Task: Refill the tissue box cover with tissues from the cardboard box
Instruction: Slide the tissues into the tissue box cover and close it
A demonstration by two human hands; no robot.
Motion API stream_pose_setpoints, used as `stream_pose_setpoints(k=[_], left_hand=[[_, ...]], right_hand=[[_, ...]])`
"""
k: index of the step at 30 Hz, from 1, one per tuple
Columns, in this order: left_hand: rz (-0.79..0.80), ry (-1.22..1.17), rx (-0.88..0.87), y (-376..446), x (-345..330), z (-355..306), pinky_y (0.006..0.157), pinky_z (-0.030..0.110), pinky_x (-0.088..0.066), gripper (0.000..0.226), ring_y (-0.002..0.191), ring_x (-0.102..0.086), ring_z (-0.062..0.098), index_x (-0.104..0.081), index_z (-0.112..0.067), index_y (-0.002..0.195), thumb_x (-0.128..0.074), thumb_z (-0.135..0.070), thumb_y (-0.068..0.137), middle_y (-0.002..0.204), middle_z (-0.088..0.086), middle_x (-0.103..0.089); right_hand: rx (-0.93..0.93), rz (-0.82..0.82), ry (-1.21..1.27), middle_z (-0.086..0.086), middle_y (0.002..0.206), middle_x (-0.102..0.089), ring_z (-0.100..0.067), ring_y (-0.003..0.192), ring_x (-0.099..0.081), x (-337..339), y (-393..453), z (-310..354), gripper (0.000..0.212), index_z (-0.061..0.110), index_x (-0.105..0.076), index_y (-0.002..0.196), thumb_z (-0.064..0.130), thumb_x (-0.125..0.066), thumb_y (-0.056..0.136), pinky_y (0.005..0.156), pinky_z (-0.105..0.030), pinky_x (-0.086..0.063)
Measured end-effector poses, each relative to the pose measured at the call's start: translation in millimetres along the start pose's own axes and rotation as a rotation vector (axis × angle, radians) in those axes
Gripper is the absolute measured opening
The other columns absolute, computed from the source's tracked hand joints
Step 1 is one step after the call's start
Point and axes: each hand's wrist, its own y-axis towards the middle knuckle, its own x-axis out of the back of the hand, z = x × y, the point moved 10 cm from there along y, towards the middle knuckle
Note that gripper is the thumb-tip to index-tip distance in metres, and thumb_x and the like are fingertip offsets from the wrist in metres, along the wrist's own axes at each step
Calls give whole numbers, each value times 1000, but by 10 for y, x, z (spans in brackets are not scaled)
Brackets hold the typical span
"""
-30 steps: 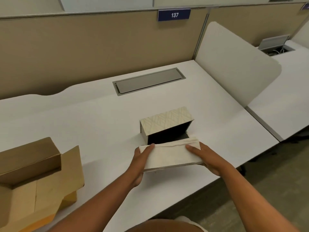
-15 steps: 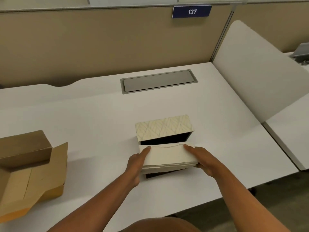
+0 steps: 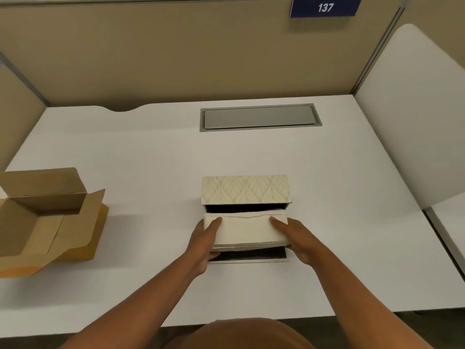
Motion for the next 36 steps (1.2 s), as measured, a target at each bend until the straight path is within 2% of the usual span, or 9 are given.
stream_pose_setpoints(k=[4,7,11,19,23,25,26,30,36], left_hand=[[-18,-80,-83,-11,24,-73,77,30,-55,32,103,-64,19,-61,-19,121,-59,-39,97,114,3,-69],[7,-107,-87,14,-13,-36,84,28,-53,23,100,-66,16,-65,-19,112,-55,-35,99,111,4,-71],[35,13,-113,63,-56,-52,101,33,-48,35,106,-64,13,-58,-19,128,-47,-41,102,117,-3,-69],[-42,270,-140,90,27,-84,112,48,-40,54,129,-49,27,-36,-22,150,-40,-47,102,146,5,-49],[-49,288,-149,89,16,-62,110,47,-42,55,126,-51,27,-38,-21,149,-39,-49,102,143,5,-50],[-37,248,-145,104,-4,-50,111,46,-41,54,125,-52,27,-41,-20,148,-40,-48,102,141,5,-52],[-34,225,-146,111,-9,-46,111,45,-41,53,125,-53,26,-42,-19,147,-41,-47,102,141,4,-53],[-49,181,-150,124,6,-45,111,44,-42,52,124,-54,27,-44,-17,146,-43,-44,102,140,6,-56],[-85,203,-162,140,7,-102,110,47,-42,54,131,-49,29,-40,-18,149,-46,-43,101,146,7,-50]], right_hand=[[35,-21,73,7,108,-79,-12,100,-73,16,8,9,29,20,-70,114,40,-64,95,85,-29,-55],[21,-107,111,-5,110,-77,-21,104,-70,99,40,-29,32,10,-69,112,38,-65,95,89,-34,-55],[35,-165,178,-9,115,-74,-25,108,-67,145,57,-57,34,5,-68,114,34,-64,97,90,-35,-54],[89,-327,190,-5,100,-78,-23,98,-70,123,47,-58,19,14,-76,93,31,-67,95,95,-41,-55],[98,-418,212,-11,98,-76,-25,91,-67,156,40,-60,32,2,-73,92,33,-67,95,87,-40,-54],[66,-493,181,-16,88,-65,-26,83,-57,215,36,-89,47,-7,-63,85,38,-65,95,76,-39,-47],[31,-519,151,-15,84,-58,-26,81,-51,241,40,-114,47,-3,-58,81,41,-65,94,74,-39,-46],[-102,-449,124,-8,94,-61,-21,86,-56,187,77,-180,38,6,-58,83,42,-68,92,96,-44,-55],[-14,-458,25,-10,98,-68,-25,93,-63,181,91,-84,27,9,-65,86,35,-67,94,95,-44,-55]])
